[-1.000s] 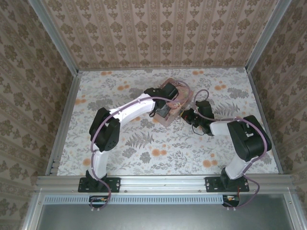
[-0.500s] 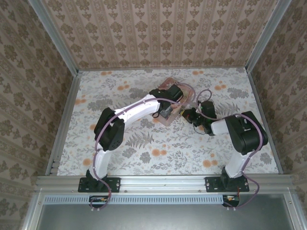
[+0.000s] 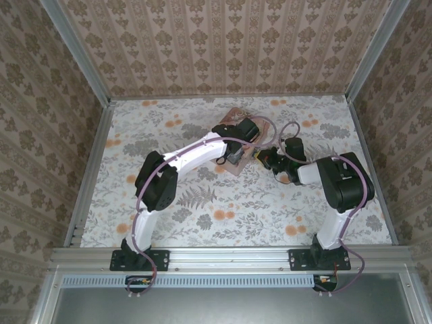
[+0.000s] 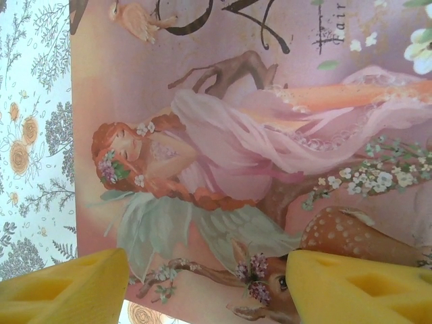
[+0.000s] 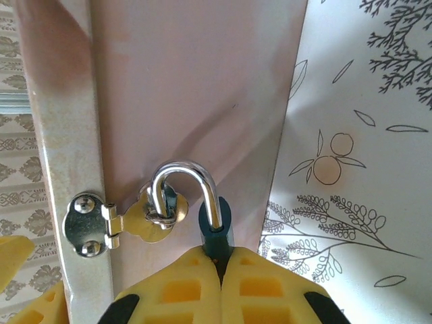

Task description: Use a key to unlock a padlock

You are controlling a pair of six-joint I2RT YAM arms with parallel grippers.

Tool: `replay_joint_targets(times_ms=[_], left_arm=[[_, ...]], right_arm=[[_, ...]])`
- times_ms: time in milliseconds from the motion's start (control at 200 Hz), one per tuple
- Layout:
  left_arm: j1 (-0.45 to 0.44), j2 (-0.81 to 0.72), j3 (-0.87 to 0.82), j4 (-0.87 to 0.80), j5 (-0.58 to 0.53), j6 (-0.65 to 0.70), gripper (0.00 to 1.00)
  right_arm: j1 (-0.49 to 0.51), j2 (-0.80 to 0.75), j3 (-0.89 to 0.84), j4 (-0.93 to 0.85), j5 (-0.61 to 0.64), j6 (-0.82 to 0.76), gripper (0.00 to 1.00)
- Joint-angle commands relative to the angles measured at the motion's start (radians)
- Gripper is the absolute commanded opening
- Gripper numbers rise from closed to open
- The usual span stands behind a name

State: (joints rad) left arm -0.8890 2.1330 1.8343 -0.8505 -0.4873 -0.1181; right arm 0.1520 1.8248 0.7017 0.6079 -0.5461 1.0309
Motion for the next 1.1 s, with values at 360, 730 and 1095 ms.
replay_joint_targets(times_ms=[360,730,1095], left_arm=[[0.003,0.131,-0.059,-0.174,0.069,0.049,0.73],[0.009,0.113,-0.047,-0.162,0.093,0.035,0.77],[0.056,-0.016,-0.010,-0.102,0.238,-0.035,0.97]], right_arm=[[-0.055,0.006,0.288,-0.584,0.149,-0.302,0.00],[-0.036,-0.124,0.147,-0.481,0.115,-0.231,0.00],[0.175,-0.426,-0.086,-0.503,0.139,-0.162,0.00]])
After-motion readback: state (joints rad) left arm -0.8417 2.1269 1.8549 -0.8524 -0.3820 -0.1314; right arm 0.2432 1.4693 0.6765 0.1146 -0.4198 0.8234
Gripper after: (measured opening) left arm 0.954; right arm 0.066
